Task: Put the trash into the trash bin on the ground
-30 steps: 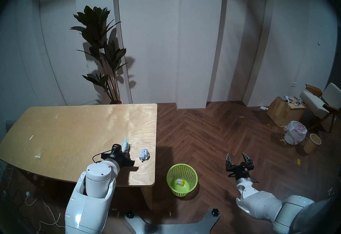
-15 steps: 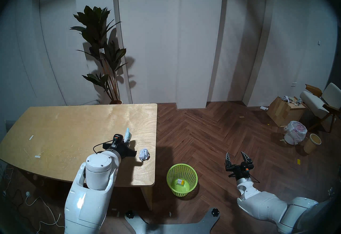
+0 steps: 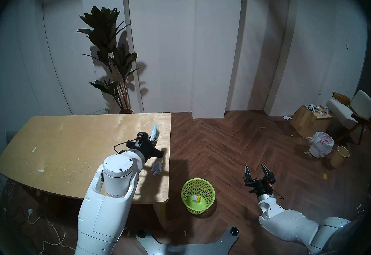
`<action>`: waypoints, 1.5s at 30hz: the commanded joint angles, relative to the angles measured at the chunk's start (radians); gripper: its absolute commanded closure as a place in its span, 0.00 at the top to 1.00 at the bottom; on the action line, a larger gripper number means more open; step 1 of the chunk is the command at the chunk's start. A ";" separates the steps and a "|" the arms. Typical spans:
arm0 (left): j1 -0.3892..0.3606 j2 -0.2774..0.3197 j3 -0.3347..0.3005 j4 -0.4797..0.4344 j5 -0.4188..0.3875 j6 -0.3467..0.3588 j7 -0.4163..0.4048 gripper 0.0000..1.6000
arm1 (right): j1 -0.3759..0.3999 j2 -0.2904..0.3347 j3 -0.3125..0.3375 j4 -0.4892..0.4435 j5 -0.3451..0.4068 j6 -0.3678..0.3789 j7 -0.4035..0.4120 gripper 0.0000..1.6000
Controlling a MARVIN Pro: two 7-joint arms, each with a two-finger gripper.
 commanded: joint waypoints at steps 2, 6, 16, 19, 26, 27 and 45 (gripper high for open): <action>-0.067 -0.027 0.055 -0.004 -0.001 -0.003 -0.015 0.00 | -0.035 0.048 0.017 -0.100 0.012 -0.011 0.006 1.00; -0.085 -0.037 0.085 0.017 0.001 -0.002 -0.022 0.00 | -0.057 0.070 0.023 -0.152 0.022 -0.011 0.011 1.00; -0.141 -0.058 0.138 0.096 0.012 -0.004 -0.028 0.00 | -0.110 0.118 0.040 -0.279 0.049 -0.011 0.012 1.00; -0.158 -0.064 0.148 0.125 0.019 -0.005 -0.028 0.00 | -0.127 0.132 0.045 -0.317 0.056 -0.011 0.010 1.00; -0.208 -0.079 0.171 0.196 0.040 -0.010 -0.025 0.00 | -0.172 0.170 0.059 -0.415 0.076 -0.011 0.000 1.00; -0.215 -0.081 0.175 0.206 0.043 -0.011 -0.025 0.00 | -0.179 0.177 0.060 -0.431 0.079 -0.011 -0.002 1.00; -0.328 -0.145 0.259 0.370 0.089 -0.027 0.001 0.00 | -0.305 0.297 0.091 -0.687 0.123 -0.011 -0.079 1.00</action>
